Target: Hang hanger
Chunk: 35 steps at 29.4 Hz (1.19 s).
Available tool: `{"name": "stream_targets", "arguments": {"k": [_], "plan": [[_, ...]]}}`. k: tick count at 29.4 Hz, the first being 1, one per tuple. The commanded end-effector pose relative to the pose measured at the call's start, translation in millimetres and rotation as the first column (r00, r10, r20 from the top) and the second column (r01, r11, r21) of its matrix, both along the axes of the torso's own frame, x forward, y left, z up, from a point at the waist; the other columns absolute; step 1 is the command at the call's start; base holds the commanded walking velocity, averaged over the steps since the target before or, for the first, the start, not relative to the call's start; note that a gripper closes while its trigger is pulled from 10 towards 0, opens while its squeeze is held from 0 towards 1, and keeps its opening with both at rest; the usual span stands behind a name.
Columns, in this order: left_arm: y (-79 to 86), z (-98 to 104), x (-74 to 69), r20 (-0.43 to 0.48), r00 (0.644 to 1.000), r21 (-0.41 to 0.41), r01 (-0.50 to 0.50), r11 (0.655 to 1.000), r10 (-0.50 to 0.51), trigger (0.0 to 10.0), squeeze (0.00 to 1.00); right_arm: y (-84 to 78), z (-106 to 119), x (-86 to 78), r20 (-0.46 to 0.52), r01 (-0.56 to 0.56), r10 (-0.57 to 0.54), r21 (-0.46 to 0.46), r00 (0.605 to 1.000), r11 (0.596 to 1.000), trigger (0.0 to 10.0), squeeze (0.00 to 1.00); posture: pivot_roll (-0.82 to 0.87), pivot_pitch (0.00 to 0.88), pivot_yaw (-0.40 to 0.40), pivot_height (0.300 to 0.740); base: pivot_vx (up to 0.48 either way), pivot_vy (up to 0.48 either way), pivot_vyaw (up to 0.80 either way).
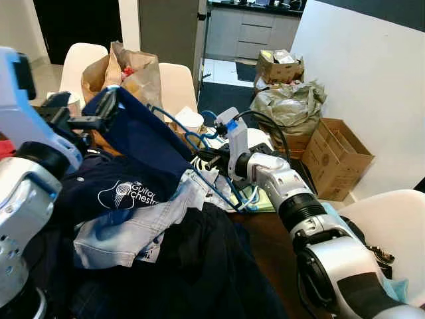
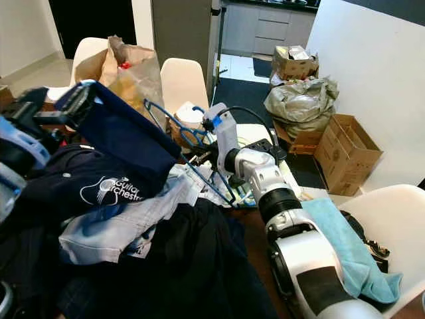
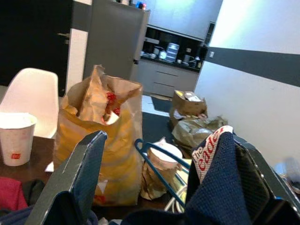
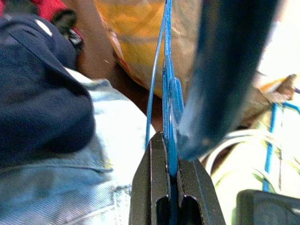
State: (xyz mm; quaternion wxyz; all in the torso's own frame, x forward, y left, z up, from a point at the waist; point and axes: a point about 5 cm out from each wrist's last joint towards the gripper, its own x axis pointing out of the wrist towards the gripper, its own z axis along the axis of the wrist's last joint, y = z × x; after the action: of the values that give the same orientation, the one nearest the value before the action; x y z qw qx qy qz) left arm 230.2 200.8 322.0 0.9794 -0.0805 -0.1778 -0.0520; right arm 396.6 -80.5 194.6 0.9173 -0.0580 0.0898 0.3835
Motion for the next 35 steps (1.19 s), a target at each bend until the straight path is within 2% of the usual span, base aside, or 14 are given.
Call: {"name": "stream_targets", "arguments": {"k": [1, 7, 10, 11, 13, 15, 24, 26, 27, 29, 30, 31, 34, 35], "plan": [[-7.7, 3, -6.5, 0.019, 0.998, 0.056, 0.063, 0.996, -0.065, 10.0, 0.16, -11.6, -2, 4.5, 0.007, 0.078, -0.078, -0.064, 0.997, 0.995, 10.0, 0.00, 0.18, 0.000, -0.130, 0.740, 0.000, 0.000, 0.00], [-10.3, 13, -14.4, 0.025, 0.998, 0.206, 0.057, 0.977, -0.063, 10.0, 0.00, -37.2, -7, 10.1, 0.018, 0.242, -0.242, -0.134, 0.970, 0.961, 10.0, 0.00, 0.18, 0.000, -0.132, 0.740, 0.000, 0.000, 0.00], [-18.7, -8, -14.1, -0.172, 0.981, 0.329, 0.138, 0.934, -0.084, 10.0, 0.00, -44.8, -9, 10.8, 0.015, 0.277, -0.278, -0.143, 0.961, 0.950, 10.0, 0.00, 0.18, 0.000, -0.129, 0.740, 0.000, 0.000, 0.00], [-21.3, -25, -17.3, -0.307, 0.950, 0.460, 0.197, 0.866, -0.054, 10.0, 0.00, -45.5, -9, 10.9, 0.014, 0.280, -0.281, -0.142, 0.960, 0.949, 10.0, 0.00, 0.18, 0.000, -0.126, 0.740, 0.000, 0.000, 0.00], [-14.6, -52, -25.0, -0.502, 0.865, 0.437, 0.280, 0.855, -0.027, 10.0, 0.00, -45.5, -9, 11.0, 0.012, 0.284, -0.285, -0.141, 0.958, 0.948, 10.0, 0.00, 0.18, 0.000, -0.123, 0.740, 0.000, 0.000, 0.00], [-15.3, -55, -29.6, -0.537, 0.841, 0.413, 0.328, 0.850, -0.063, 10.0, 0.00, -45.3, -9, 11.0, 0.008, 0.284, -0.286, -0.139, 0.958, 0.949, 10.0, 0.00, 0.19, 0.000, -0.127, 0.740, 0.000, 0.000, 0.00], [-17.3, -54, -34.4, -0.544, 0.830, 0.390, 0.381, 0.838, -0.125, 10.0, 0.00, -44.9, -10, 11.6, 0.006, 0.292, -0.295, -0.140, 0.956, 0.946, 10.0, 0.00, 0.20, 0.000, -0.128, 0.740, 0.000, 0.000, 0.00], [-29.3, -43, -35.3, -0.458, 0.850, 0.339, 0.438, 0.833, -0.261, 10.0, 0.00, -44.1, -10, 11.9, 0.004, 0.299, -0.301, -0.142, 0.954, 0.944, 10.0, 0.00, 0.21, 0.000, -0.132, 0.740, 0.000, 0.000, 0.00], [-43.8, -22, -38.0, -0.295, 0.861, 0.280, 0.493, 0.824, -0.415, 10.0, 0.00, -43.2, -10, 12.3, 0.004, 0.303, -0.306, -0.143, 0.952, 0.942, 10.0, 0.00, 0.21, 0.000, -0.131, 0.740, 0.000, 0.000, 0.00], [-43.8, -22, -38.0, -0.295, 0.861, 0.280, 0.493, 0.824, -0.415, 10.0, 0.00, -43.2, -10, 12.3, 0.004, 0.303, -0.306, -0.143, 0.952, 0.942, 10.0, 0.00, 0.21, 0.000, -0.131, 0.740, 0.000, 0.000, 0.00], [-44.5, 10, -38.9, -0.056, 0.885, 0.219, 0.463, 0.859, -0.462, 10.0, 0.00, -43.8, -9, 12.9, 0.002, 0.313, -0.316, -0.146, 0.949, 0.939, 10.0, 0.00, 0.21, 0.000, -0.132, 0.740, 0.000, 0.000, 0.00], [-36.6, 35, -39.2, 0.108, 0.909, 0.187, 0.380, 0.906, -0.404, 10.0, 0.00, -44.9, -9, 13.3, 0.002, 0.321, -0.324, -0.149, 0.946, 0.935, 10.0, 0.00, 0.21, 0.000, -0.135, 0.740, 0.000, 0.000, 0.00], [-18.5, 54, -38.1, 0.220, 0.942, 0.141, 0.224, 0.964, -0.252, 10.0, 0.00, -46.0, -8, 13.5, 0.002, 0.327, -0.330, -0.150, 0.944, 0.933, 10.0, 0.00, 0.21, 0.000, -0.136, 0.740, 0.000, 0.000, 0.00], [1.8, 65, -39.1, 0.277, 0.958, 0.096, 0.049, 0.994, -0.074, 10.0, 0.00, -46.7, -8, 13.7, 0.001, 0.331, -0.334, -0.150, 0.943, 0.932, 10.0, 0.00, 0.21, 0.000, -0.137, 0.740, 0.000, 0.000, 0.00]]}}
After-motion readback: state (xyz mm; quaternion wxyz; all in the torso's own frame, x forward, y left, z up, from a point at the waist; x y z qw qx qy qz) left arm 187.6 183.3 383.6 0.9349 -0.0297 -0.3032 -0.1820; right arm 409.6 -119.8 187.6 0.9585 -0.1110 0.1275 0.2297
